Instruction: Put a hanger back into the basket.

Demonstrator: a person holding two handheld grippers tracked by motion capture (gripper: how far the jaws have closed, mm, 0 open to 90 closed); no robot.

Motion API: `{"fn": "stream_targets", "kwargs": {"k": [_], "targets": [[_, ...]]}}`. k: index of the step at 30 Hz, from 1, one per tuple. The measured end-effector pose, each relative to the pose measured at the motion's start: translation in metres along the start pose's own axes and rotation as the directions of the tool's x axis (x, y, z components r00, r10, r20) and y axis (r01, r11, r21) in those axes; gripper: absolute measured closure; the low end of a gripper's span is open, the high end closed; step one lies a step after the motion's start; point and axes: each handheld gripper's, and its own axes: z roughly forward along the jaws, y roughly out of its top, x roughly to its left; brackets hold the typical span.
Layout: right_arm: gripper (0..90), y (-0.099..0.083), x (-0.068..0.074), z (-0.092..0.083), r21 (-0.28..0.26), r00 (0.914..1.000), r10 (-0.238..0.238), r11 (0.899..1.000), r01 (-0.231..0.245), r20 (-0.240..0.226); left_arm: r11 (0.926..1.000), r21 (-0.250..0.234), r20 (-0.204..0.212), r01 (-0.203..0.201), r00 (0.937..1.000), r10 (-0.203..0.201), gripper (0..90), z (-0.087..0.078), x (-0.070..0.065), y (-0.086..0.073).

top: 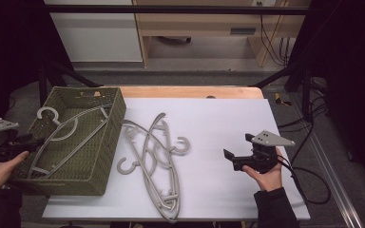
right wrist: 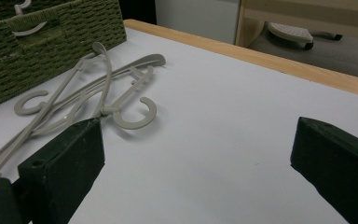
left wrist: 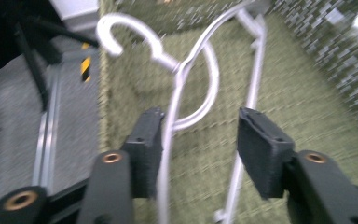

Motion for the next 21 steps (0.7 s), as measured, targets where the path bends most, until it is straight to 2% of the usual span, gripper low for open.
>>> {"fn": "stream_targets", "kwargs": {"k": [1,2,5,10,11,12,13,15,18,21], "targets": [[3.0,0.000,0.000,0.000,0.000,1.0000,0.000,1.000,0.000,0.000,1.0000,0.000,0.000,0.000,1.0000,0.000,45.9,0.000,0.000,0.000],[3.0,0.001,0.001,0.000,-0.003,1.0000,-0.004,1.000,0.004,-0.003,0.9979,-0.058,0.034,0.028,0.9991,-0.026,42.8,-0.004,-0.005,0.000],[3.0,0.002,0.001,-0.001,-0.007,1.0000,-0.008,1.000,0.008,-0.006,0.9902,-0.130,0.100,0.050,0.9943,-0.037,36.5,-0.010,-0.014,0.000],[3.0,0.003,0.004,0.000,-0.013,1.0000,-0.002,1.000,0.002,-0.007,0.9728,-0.223,0.176,0.062,0.9842,-0.022,26.7,-0.016,-0.035,0.002],[3.0,0.003,0.004,0.000,-0.013,1.0000,-0.002,1.000,0.002,-0.007,0.9728,-0.223,0.176,0.062,0.9842,-0.022,25.2,-0.016,-0.035,0.002],[3.0,0.003,0.005,0.002,-0.011,0.9999,-0.003,1.000,0.003,-0.013,0.9635,-0.261,0.205,0.062,0.9788,-0.007,22.9,-0.018,-0.048,0.003],[2.9,0.003,0.006,0.003,-0.008,0.9999,-0.004,1.000,0.004,-0.015,0.9578,-0.280,0.220,0.065,0.9755,-0.002,21.6,-0.019,-0.053,0.003],[2.8,0.004,0.008,0.005,-0.009,0.9998,0.002,1.000,-0.002,-0.019,0.9493,-0.307,0.249,0.069,0.9685,0.010,18.7,-0.019,-0.066,0.003],[2.8,0.004,0.012,0.008,-0.006,0.9995,-0.003,1.000,0.003,-0.031,0.9419,-0.333,0.264,0.048,0.9635,0.044,14.0,-0.017,-0.084,0.002],[2.9,0.004,0.016,0.012,0.002,0.9991,-0.013,1.000,0.013,-0.041,0.9432,-0.331,0.278,0.032,0.9584,0.065,9.7,-0.015,-0.099,0.001]]}}
